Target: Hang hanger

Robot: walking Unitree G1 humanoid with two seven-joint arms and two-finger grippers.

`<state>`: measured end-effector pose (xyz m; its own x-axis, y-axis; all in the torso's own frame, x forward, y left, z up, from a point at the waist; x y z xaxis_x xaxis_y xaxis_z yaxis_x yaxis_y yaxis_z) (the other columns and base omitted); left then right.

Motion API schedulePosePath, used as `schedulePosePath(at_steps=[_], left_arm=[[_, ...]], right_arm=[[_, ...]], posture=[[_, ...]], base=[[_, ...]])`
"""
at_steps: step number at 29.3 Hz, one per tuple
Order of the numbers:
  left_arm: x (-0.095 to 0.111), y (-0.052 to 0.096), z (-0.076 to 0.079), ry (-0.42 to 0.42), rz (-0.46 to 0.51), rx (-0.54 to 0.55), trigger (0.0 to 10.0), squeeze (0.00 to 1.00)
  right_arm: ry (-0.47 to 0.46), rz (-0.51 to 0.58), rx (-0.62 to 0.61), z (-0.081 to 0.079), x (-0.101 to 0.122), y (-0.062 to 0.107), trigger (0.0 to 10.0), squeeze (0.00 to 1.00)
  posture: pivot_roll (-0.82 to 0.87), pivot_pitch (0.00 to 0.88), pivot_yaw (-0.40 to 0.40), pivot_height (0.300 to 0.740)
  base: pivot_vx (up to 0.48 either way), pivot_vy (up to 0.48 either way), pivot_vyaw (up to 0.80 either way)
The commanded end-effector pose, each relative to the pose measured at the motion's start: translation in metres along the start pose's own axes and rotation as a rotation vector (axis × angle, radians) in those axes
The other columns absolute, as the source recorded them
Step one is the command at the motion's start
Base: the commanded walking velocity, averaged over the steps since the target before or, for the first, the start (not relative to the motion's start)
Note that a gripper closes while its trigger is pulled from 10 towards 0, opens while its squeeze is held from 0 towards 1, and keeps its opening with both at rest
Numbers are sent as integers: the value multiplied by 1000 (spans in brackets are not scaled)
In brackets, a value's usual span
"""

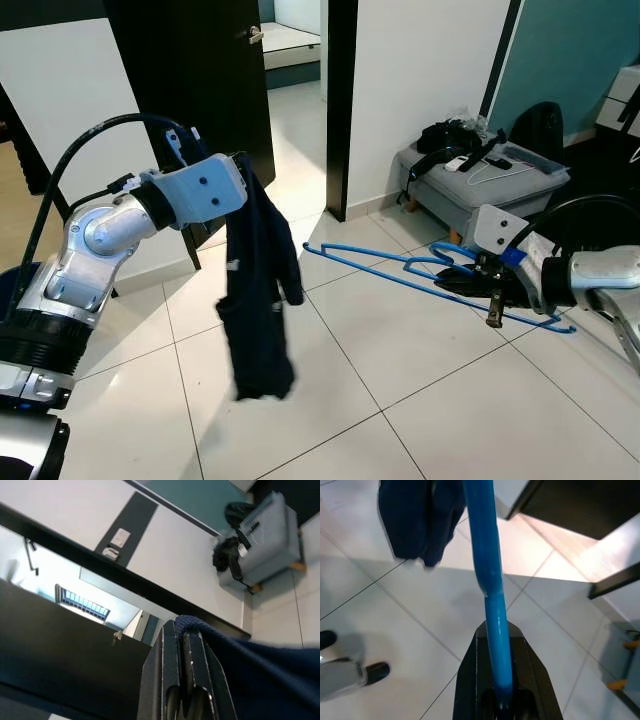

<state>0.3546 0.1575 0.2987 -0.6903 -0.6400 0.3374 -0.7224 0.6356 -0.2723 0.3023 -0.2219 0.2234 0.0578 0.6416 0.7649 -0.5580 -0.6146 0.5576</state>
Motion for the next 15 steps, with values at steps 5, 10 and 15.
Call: schedulePosePath(at_steps=[5,10,15], left_arm=[[-1,-10,-23,180,-74,149,10000,0],[-28,-14,-22,481,-280,243,10000,0],[-54,-9,-12,728,-490,280,10000,0]], right_arm=[[-9,80,115,-23,12,-13,10000,0],[-62,166,118,-28,26,-29,10000,0],[-74,215,95,-28,33,-34,10000,0]], posture=[[-53,0,72,740],[-51,0,80,740],[-52,0,84,740]], base=[[0,0,0],[0,0,-800],[0,0,-800]])
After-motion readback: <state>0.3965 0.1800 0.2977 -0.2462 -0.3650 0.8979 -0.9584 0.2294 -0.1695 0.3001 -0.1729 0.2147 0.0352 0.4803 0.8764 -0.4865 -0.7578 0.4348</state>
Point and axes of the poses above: a point about 5 cm out from each wrist's last joint towards the gripper, its own y axis pointing back from the gripper into the wrist, its own x axis along the axis of the wrist's last joint, z = x × y, the point moved 2 cm from there along -y, pointing out of the wrist towards the gripper, and after that the axes turned 8 degrees about -y, right-handed, at the moved point
